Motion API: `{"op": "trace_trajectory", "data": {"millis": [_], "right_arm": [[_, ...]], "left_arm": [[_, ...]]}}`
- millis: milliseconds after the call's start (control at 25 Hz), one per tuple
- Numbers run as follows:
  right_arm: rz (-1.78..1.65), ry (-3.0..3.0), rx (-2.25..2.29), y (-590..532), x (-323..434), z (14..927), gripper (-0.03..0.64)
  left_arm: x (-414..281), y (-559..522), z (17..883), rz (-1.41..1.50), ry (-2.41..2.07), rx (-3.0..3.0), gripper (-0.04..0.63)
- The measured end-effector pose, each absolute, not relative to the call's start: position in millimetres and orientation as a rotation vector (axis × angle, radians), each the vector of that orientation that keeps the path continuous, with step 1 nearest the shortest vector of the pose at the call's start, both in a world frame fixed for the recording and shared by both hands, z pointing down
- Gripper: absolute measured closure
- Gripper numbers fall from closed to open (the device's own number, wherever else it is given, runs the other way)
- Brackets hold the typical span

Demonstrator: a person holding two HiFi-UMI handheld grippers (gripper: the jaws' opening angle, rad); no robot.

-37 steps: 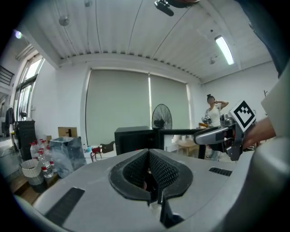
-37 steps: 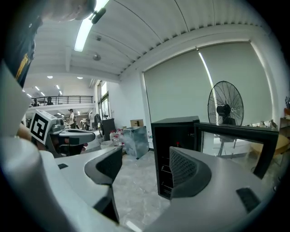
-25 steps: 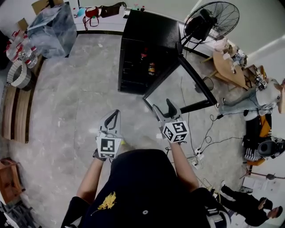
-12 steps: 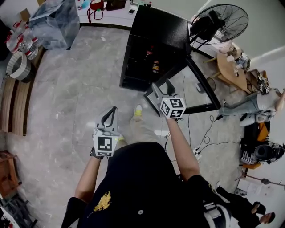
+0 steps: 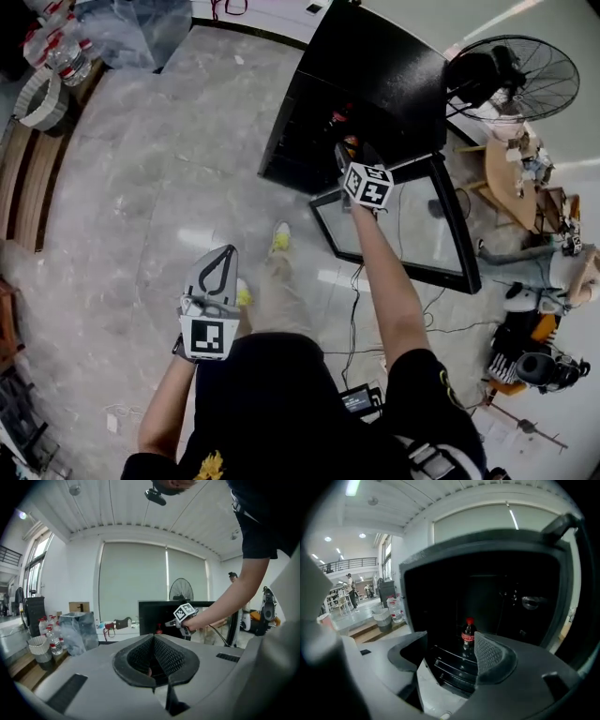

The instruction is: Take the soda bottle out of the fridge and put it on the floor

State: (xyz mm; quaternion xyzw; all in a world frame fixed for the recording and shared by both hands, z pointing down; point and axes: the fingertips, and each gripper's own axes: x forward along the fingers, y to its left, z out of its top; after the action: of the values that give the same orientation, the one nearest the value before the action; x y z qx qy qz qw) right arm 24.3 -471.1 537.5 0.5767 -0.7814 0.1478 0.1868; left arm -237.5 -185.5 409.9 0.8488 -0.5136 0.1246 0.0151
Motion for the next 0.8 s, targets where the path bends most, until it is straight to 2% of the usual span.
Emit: {"op": "trace_trajectory", "data": {"millis": [440, 640, 800], "right_arm": [[0.433, -2.137, 1.754, -604.3, 62.3, 604.3, 0.334], [0.340, -2.149, 1.675, -641.3, 55.1, 607.2, 0.336], [0.273, -2.126, 1.579, -660.4, 46.1, 618.4, 0.366]], "left_arm": [[-208.3, -196.4, 507.2, 0.555, -1.496, 2.501, 0.577], [-196.2, -207.0, 525.7, 0.577, -1.463, 2.471, 0.577], [-189.6, -223.8, 529.9, 0.555, -1.465, 2.466, 0.577]]}}
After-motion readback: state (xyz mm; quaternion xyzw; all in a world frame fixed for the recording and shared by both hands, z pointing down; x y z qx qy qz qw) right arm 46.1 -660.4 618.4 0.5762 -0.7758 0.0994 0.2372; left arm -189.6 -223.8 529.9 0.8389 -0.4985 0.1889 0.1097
